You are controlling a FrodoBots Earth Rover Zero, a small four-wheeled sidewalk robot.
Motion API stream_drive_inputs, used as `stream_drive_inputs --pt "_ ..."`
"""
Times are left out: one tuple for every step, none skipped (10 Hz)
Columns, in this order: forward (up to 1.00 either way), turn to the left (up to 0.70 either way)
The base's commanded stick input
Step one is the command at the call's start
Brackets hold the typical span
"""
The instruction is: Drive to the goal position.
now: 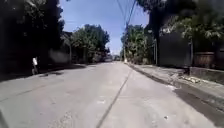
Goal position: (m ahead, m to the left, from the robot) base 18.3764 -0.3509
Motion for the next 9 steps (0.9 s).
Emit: stream_drive_inputs --pt "0.85 -0.1" --pt "0.85 -0.19" --pt "0.85 -0.19" --pt "0.85 -0.11" --pt "0.85 -0.07" --pt "0.85 -0.1" --pt "0.85 -0.12" --pt "0.85 -0.14" --pt "0.85 -0.16"
